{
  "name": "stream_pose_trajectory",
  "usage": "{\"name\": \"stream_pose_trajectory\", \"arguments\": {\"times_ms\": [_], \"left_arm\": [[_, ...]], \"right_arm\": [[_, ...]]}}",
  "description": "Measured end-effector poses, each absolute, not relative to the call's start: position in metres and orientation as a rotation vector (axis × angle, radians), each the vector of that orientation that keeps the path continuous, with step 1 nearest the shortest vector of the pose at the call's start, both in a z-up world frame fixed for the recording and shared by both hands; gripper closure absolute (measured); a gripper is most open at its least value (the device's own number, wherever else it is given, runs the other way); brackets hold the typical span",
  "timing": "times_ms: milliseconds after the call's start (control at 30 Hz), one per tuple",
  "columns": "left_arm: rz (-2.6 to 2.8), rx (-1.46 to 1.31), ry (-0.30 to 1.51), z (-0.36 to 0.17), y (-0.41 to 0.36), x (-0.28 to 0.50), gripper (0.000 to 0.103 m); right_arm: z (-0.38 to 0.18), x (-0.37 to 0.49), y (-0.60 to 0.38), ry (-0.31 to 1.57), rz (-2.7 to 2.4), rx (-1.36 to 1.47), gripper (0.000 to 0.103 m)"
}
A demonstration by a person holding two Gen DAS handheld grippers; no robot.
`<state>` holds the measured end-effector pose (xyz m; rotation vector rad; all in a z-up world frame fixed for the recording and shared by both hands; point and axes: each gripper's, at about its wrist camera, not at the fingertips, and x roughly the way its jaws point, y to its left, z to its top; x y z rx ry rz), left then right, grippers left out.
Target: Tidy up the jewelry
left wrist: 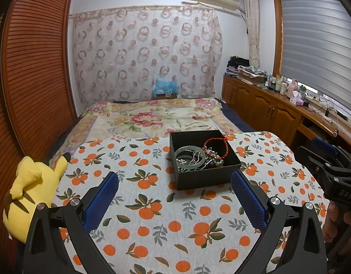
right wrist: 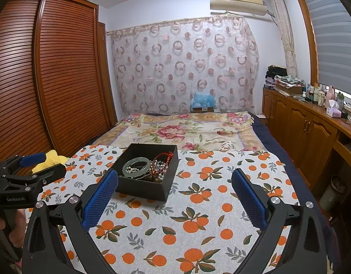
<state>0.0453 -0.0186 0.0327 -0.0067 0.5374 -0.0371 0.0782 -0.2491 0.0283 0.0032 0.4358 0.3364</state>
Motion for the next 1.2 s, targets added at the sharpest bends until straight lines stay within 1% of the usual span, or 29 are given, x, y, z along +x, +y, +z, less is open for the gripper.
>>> {"name": "stream_pose_trajectory", "arguments": {"times_ms": [1200], "left_arm": [[-0.033, -0.003, 0.52, 0.0378, -0.0247, 0.0399, 0.008]], "right_arm": [[0.0252, 0.0781, -0.25, 0.433, 0.334, 0.007, 0.003]]}}
